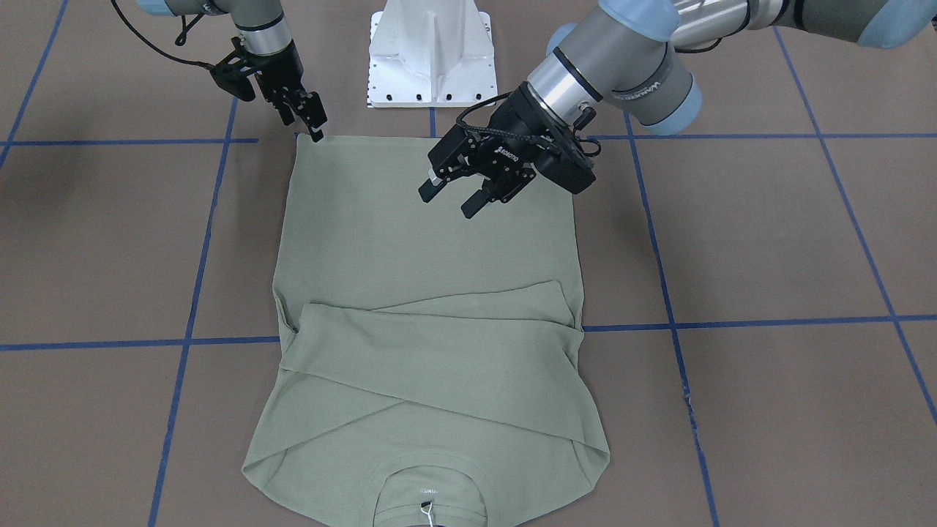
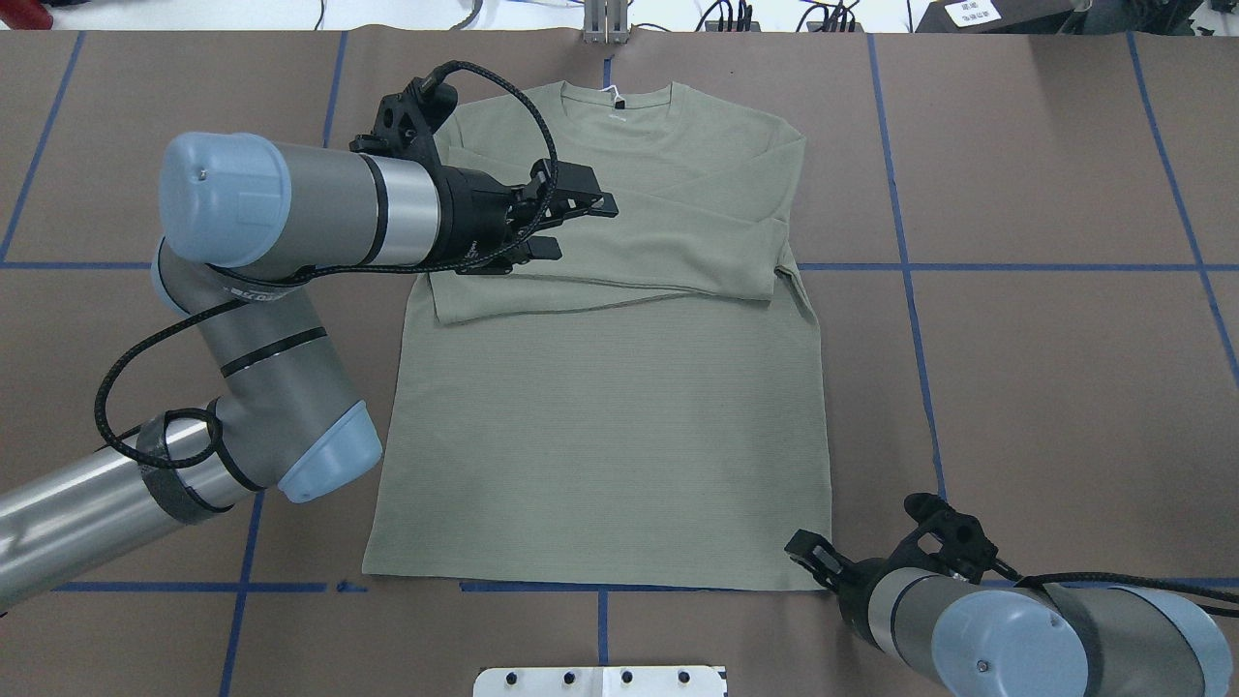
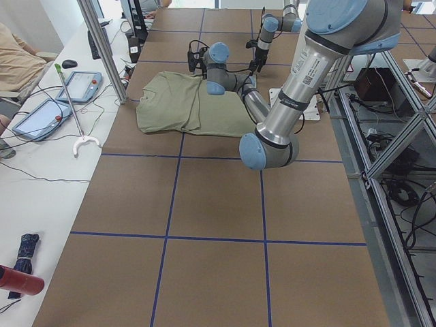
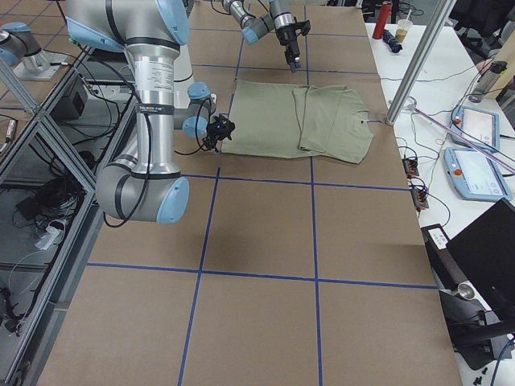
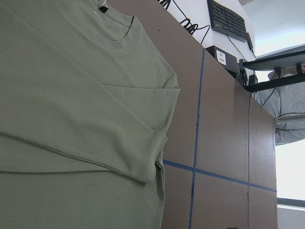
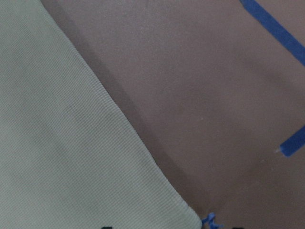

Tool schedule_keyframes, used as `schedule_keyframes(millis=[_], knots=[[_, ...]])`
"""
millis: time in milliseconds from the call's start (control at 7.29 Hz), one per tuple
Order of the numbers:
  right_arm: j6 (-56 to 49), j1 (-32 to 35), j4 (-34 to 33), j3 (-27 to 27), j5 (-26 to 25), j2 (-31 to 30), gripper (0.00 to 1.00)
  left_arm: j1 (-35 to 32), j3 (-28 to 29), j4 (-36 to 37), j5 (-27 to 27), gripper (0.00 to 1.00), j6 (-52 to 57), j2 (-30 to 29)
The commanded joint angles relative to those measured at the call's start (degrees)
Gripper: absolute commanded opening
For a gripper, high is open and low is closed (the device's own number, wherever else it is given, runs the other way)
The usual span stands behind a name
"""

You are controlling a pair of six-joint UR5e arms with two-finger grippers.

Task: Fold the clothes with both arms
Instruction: 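Release the sleeve with the left gripper while the right gripper moves to the hem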

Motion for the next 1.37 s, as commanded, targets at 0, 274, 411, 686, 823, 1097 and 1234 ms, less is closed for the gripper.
schedule_keyframes(millis=[0,274,411,686,823,1097,1234], knots=[[-0.4,0.5,-0.1,-0.7,-0.1,0.0,0.78,0.0,0.0,0.0,0.1,0.86,-0.1,0.0],[-0.3,0.3,0.0,-1.3,-0.1,0.1,0.70,-0.1,-0.3,0.0,0.1,0.86,0.0,0.1],[-0.1,0.4,-0.1,-0.9,-0.1,0.4,0.35,-0.1,-0.3,0.0,0.1,0.86,-0.1,0.4],[-0.2,0.5,-0.1,-1.0,-0.1,-0.1,0.00,-0.2,-1.2,0.0,0.1,0.86,-0.1,0.7],[-0.1,0.5,-0.1,-1.0,-0.1,-0.6,0.00,-0.2,-1.1,0.0,0.1,0.86,-0.1,0.7],[-0.1,0.9,-0.1,0.5,-0.1,-0.7,0.00,0.2,-4.1,0.4,0.1,0.87,-0.4,4.6],[-0.1,0.9,-0.1,1.2,0.1,-0.8,0.00,0.5,-6.1,2.4,0.1,0.87,-1.5,6.3]])
